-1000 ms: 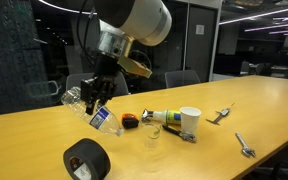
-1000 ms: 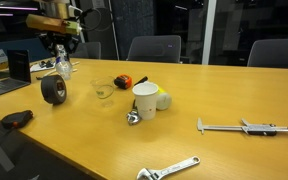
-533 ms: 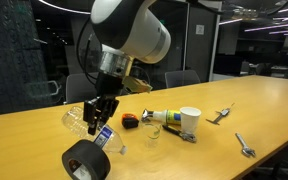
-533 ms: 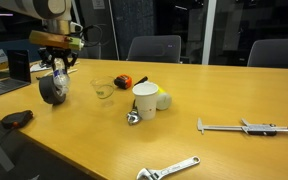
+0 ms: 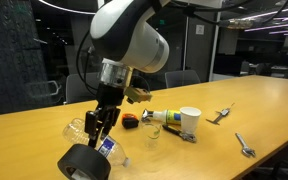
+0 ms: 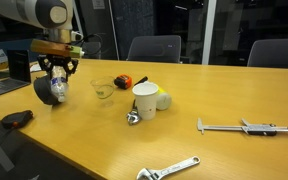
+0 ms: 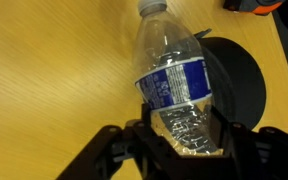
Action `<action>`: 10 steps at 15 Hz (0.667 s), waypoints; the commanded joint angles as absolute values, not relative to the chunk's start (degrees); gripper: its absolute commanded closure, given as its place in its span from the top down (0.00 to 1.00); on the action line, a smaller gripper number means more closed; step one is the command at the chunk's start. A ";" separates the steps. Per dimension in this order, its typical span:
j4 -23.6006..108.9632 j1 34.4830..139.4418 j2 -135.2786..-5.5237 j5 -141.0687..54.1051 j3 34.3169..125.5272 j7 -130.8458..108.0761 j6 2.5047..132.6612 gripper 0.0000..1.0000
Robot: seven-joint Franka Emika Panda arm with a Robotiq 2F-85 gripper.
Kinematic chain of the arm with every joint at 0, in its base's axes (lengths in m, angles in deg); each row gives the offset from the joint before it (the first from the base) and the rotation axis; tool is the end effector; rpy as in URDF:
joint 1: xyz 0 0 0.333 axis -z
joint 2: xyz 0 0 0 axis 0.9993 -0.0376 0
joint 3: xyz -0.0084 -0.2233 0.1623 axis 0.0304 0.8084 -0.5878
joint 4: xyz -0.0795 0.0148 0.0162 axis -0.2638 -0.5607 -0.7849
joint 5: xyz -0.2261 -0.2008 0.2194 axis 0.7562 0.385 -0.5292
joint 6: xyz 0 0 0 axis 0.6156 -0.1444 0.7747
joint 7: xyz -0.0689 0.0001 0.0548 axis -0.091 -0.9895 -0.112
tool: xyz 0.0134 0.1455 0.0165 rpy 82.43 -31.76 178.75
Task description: Put the water bottle beside the tape
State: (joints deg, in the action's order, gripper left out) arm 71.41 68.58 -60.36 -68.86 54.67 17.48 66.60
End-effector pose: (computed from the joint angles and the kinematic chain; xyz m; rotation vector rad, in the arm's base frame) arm 0.4120 0.3751 0.3122 -2.5311 -1.1765 -0.0811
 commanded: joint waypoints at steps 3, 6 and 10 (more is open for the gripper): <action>70.41 69.19 -61.90 -70.11 54.09 18.40 65.55 1.00; 70.39 69.35 -62.28 -70.06 54.06 18.38 65.34 1.00; 70.50 69.64 -62.14 -70.25 54.14 18.40 64.92 1.00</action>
